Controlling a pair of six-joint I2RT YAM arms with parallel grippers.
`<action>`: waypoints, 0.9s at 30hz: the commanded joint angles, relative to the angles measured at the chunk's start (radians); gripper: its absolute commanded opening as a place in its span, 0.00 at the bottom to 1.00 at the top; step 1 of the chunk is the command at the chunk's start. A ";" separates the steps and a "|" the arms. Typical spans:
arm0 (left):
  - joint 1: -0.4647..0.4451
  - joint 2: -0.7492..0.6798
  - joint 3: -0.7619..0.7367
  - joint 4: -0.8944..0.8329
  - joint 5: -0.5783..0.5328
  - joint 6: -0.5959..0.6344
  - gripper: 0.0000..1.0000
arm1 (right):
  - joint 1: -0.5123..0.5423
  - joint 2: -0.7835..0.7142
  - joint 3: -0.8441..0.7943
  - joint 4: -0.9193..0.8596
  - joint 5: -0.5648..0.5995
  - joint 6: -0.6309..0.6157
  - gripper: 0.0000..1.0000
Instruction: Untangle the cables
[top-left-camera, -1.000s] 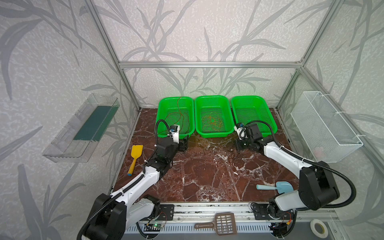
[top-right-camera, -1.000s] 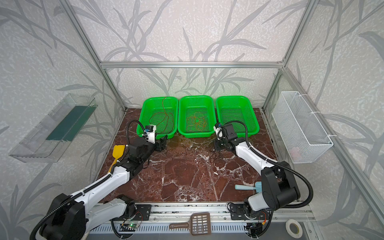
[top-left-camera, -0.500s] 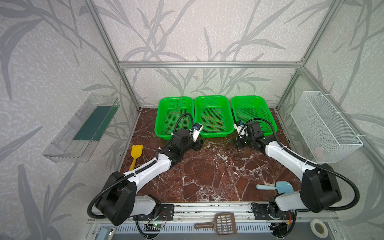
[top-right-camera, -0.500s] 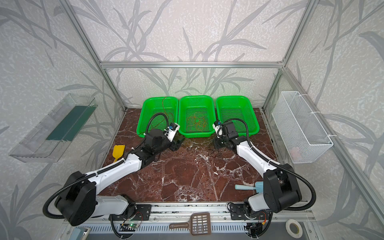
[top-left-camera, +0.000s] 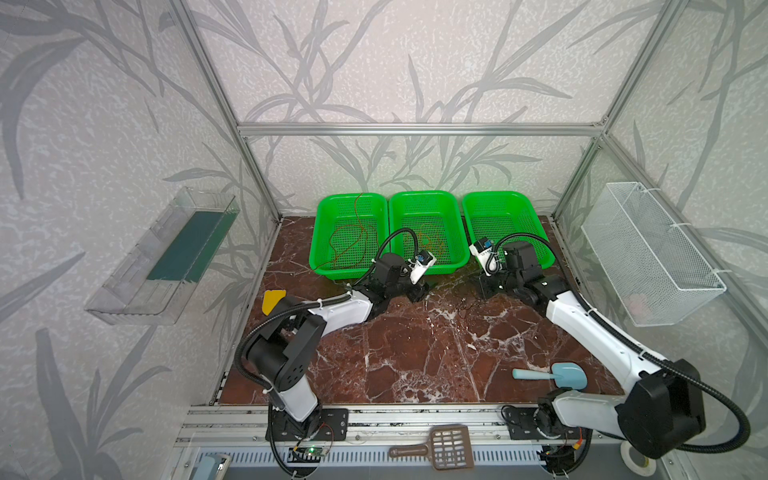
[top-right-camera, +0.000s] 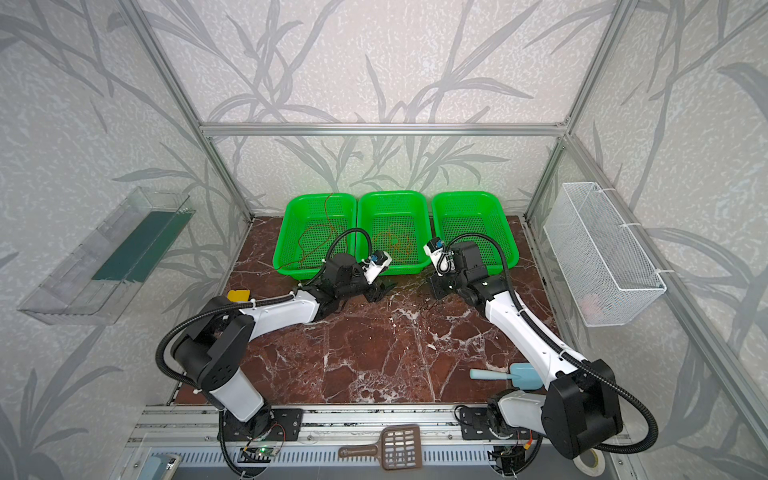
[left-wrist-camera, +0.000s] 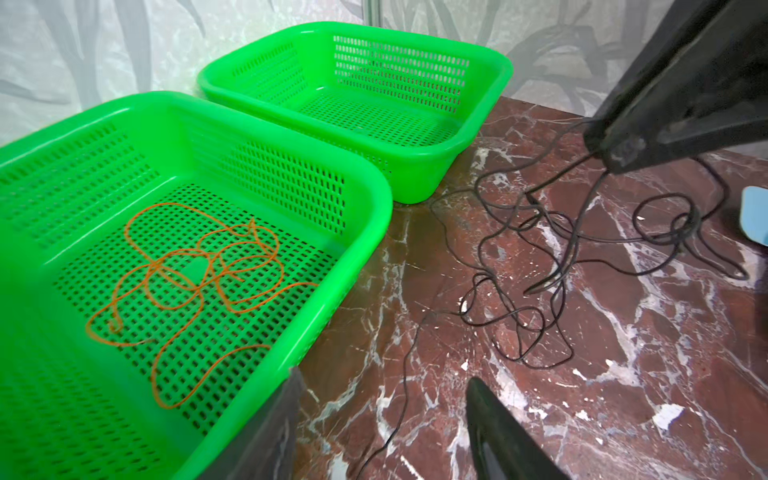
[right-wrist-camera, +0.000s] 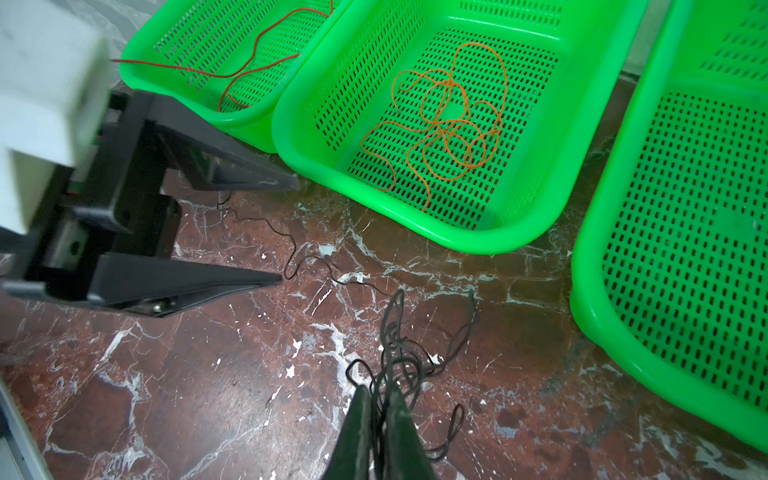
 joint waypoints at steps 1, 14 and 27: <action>-0.024 0.044 0.028 0.118 0.087 0.007 0.65 | 0.003 -0.021 0.043 -0.030 -0.040 -0.026 0.11; -0.038 0.178 0.076 0.325 0.115 -0.155 0.67 | 0.006 -0.033 0.071 -0.043 -0.097 -0.023 0.11; -0.060 0.232 0.134 0.334 0.141 -0.168 0.65 | 0.017 -0.036 0.069 -0.033 -0.114 -0.020 0.11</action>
